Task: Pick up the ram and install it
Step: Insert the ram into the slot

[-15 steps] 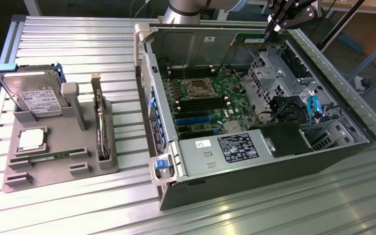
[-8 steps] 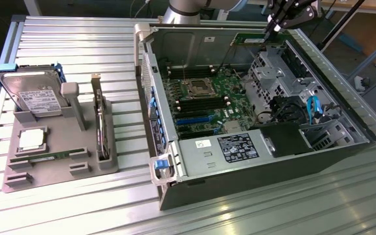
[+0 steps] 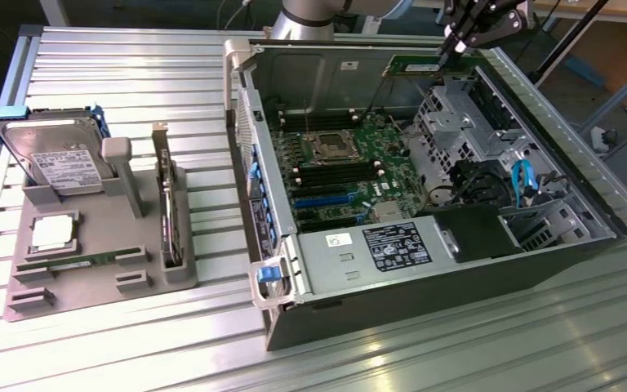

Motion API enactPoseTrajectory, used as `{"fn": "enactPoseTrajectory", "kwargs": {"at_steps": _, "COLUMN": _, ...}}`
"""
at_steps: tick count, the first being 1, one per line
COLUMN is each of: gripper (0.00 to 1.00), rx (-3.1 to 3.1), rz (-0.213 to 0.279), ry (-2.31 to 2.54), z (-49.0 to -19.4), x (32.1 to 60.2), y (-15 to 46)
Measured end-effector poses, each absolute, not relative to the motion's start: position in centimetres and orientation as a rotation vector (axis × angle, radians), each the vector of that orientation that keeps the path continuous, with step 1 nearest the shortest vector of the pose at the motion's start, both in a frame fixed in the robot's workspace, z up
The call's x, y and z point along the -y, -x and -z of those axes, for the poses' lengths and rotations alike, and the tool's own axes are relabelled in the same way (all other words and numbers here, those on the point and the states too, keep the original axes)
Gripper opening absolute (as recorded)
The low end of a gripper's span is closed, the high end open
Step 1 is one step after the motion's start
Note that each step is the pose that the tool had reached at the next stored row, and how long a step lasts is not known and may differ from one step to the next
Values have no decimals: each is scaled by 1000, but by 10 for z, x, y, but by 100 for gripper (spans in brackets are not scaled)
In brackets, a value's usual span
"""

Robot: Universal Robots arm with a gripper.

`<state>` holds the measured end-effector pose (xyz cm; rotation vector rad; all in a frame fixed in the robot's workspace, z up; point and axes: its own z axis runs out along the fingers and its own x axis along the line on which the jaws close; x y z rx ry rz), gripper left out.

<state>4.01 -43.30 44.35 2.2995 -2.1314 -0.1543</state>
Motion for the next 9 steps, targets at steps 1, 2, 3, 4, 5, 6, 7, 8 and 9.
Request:
{"fn": "enactPoseTrajectory", "kwargs": {"at_steps": 1, "gripper": 13, "rx": 2131, "rz": 154, "ry": -2300, "z": -443, "x": 433, "y": -39}}
{"fn": "enactPoseTrajectory", "kwargs": {"at_steps": 2, "gripper": 13, "rx": 2131, "rz": 154, "ry": -2300, "z": -442, "x": 432, "y": -37}}
{"fn": "enactPoseTrajectory", "kwargs": {"at_steps": 3, "gripper": 13, "rx": 2132, "rz": 154, "ry": -2299, "z": -441, "x": 432, "y": -36}}
{"fn": "enactPoseTrajectory", "kwargs": {"at_steps": 4, "gripper": 13, "rx": 2132, "rz": 154, "ry": -2299, "z": -440, "x": 432, "y": -34}}
{"fn": "enactPoseTrajectory", "kwargs": {"at_steps": 5, "gripper": 13, "rx": 2132, "rz": 154, "ry": -2299, "z": -439, "x": 432, "y": -33}}
{"fn": "enactPoseTrajectory", "kwargs": {"at_steps": 6, "gripper": 13, "rx": 2132, "rz": 154, "ry": -2299, "z": -437, "x": 431, "y": -32}}
{"fn": "enactPoseTrajectory", "kwargs": {"at_steps": 7, "gripper": 13, "rx": 2133, "rz": 154, "ry": -2299, "z": -436, "x": 431, "y": -30}}
{"fn": "enactPoseTrajectory", "kwargs": {"at_steps": 8, "gripper": 13, "rx": 2133, "rz": 154, "ry": -2298, "z": -433, "x": 431, "y": -29}}
{"fn": "enactPoseTrajectory", "kwargs": {"at_steps": 9, "gripper": 13, "rx": 2135, "rz": 154, "ry": -2296, "z": -428, "x": 430, "y": -28}}
